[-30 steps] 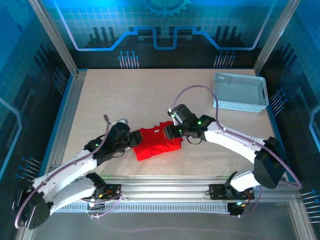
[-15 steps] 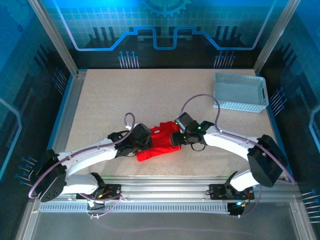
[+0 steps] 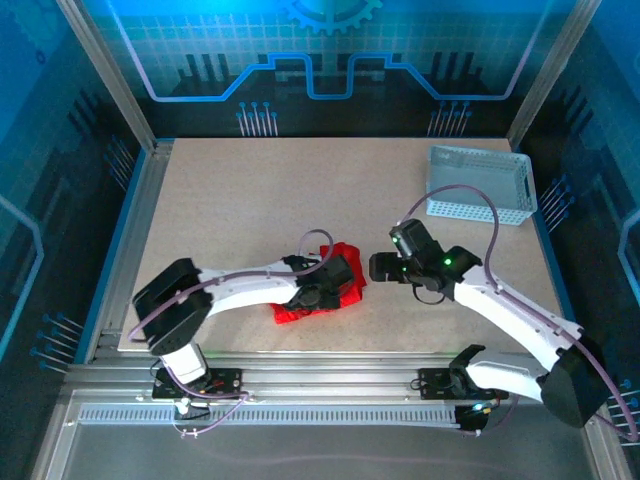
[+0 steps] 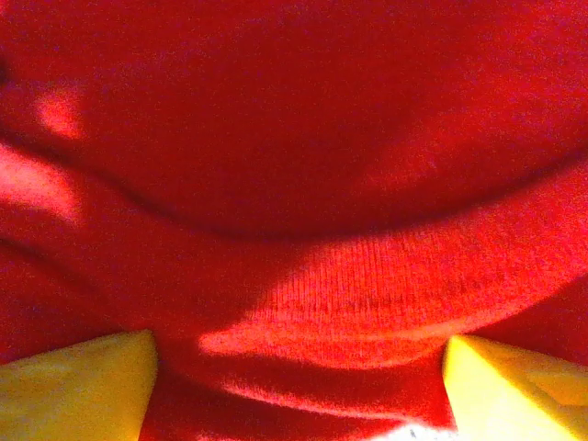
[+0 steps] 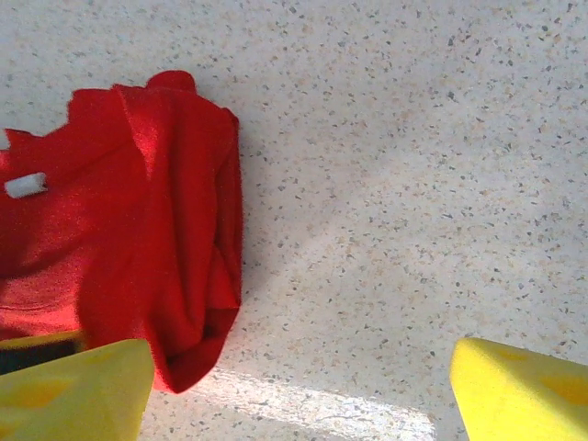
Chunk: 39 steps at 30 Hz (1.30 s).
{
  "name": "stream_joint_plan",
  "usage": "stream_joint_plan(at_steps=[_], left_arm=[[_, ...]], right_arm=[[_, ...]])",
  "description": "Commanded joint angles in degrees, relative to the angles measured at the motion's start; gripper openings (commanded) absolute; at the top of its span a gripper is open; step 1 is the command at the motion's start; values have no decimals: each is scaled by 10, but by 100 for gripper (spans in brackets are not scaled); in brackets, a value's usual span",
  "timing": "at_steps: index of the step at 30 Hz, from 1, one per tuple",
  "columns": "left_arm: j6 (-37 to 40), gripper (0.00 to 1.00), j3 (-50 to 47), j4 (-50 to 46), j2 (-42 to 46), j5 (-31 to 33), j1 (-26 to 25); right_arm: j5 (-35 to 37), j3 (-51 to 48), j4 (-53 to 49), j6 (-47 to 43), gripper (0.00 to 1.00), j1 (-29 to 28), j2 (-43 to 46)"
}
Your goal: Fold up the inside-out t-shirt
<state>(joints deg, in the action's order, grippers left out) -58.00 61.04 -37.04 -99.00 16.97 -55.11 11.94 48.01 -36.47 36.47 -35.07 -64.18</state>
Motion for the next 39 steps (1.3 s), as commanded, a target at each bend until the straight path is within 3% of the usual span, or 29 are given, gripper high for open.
stream_joint_plan(at_steps=[1, 6, 12, 16, 21, 23, 26, 31, 36, 39], left_arm=[[25, 82, 22, -4, -32, -24, 37], [146, 84, 71, -61, -89, -3, 127], [307, 85, 140, -95, -138, 19, 269], [412, 87, 270, -134, -216, 17, 355], [481, 88, 411, -187, -316, 21, 449], [514, 92, 452, -193, -335, 62, 479], [569, 95, 518, -218, -354, 73, 513], [675, 99, 519, -130, -345, 136, 535], [725, 99, 382, 42, -223, 175, 518], [696, 99, 280, 133, -110, 163, 504]], right_arm=[[0, -21, -7, 8, 86, 3, 15], [3, -38, -3, -2, 87, 10, 29], [-3, -45, -11, -13, 88, 36, 56], [-5, -47, -22, -16, 88, 52, 76], [-9, -44, -43, -22, 89, 71, 100], [-10, -45, -52, -23, 89, 76, 110], [-13, -44, -63, -25, 89, 84, 115], [5, -46, -51, -49, 90, 99, 114], [17, -41, 10, -81, 92, 150, 88], [39, -29, 60, -102, 93, 187, 46]])
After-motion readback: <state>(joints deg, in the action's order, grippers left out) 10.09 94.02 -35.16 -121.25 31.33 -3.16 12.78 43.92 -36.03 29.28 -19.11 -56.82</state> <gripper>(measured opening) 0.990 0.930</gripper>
